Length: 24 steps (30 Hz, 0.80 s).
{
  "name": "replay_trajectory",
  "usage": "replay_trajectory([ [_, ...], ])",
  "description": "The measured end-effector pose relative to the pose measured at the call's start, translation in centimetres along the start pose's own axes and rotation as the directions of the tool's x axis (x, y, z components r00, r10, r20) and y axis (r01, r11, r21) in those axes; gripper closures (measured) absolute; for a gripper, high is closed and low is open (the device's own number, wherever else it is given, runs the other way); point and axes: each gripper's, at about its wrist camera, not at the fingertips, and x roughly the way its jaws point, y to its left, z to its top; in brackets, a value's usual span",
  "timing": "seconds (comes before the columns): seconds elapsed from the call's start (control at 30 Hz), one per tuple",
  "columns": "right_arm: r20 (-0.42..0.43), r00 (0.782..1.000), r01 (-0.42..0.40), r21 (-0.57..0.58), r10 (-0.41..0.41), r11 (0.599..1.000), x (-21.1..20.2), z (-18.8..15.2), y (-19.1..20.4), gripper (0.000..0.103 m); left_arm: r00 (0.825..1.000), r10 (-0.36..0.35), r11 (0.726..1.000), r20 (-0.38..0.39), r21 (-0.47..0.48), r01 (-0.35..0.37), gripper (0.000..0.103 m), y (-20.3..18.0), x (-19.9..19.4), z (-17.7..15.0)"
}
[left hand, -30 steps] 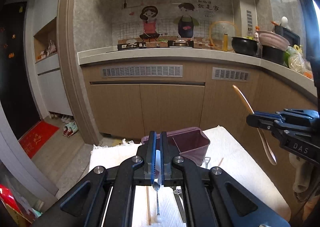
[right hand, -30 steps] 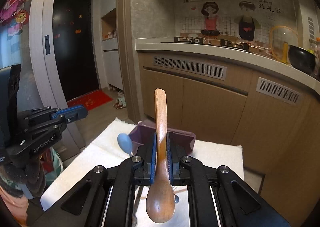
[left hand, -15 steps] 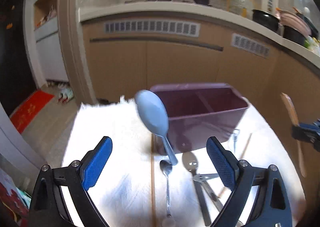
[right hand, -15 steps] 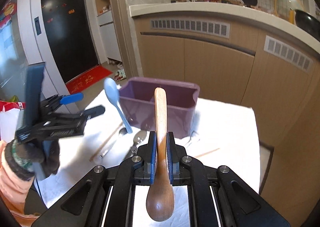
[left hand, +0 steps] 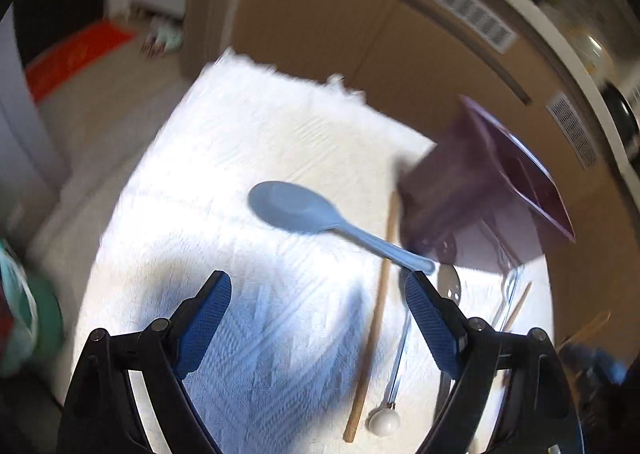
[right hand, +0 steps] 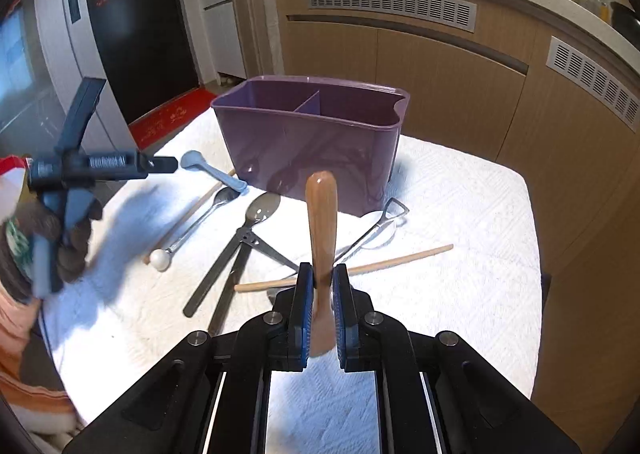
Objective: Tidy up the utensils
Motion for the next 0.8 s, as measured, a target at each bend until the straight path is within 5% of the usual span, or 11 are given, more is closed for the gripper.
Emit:
replay_trajectory([
  [0.13, -0.003, 1.0, -0.004, 0.004, 0.004, 1.0, 1.3, 0.4, 0.2, 0.093, 0.995, -0.001, 0.986, -0.096, -0.167, -0.016, 0.016, 1.6, 2.8, 2.5],
  [0.37, -0.066, 0.998, 0.023, 0.026, -0.021, 0.999, 2.8, -0.9, -0.7, 0.093, 0.98, 0.155, 0.976, -0.124, -0.135, -0.172, 0.018, -1.2, 5.2, 5.4],
  [0.5, -0.084, 0.995, 0.046, 0.031, -0.043, 0.998, 3.1, -2.0, -1.5, 0.092, 0.964, 0.25, 0.967, -0.088, -0.018, -0.253, 0.048, -3.2, 5.4, 4.6],
  [0.6, -0.097, 0.995, 0.04, 0.026, -0.037, 0.999, 3.4, -2.7, -1.8, 0.091, 0.97, 0.238, 0.971, -0.048, 0.039, -0.236, 0.054, -3.5, 5.0, 3.8],
  [0.73, -0.107, 0.994, -0.018, 0.027, 0.021, 0.999, 3.4, -3.2, -1.8, 0.089, 0.967, 0.249, 0.948, 0.045, 0.191, -0.253, 0.087, -4.7, 3.3, 2.3],
  [0.8, -0.106, 0.993, -0.043, 0.0, 0.043, 0.999, 3.2, -3.5, -1.2, 0.086, 0.971, 0.231, 0.939, 0.061, 0.247, -0.239, 0.093, -4.6, 2.4, 1.0],
])
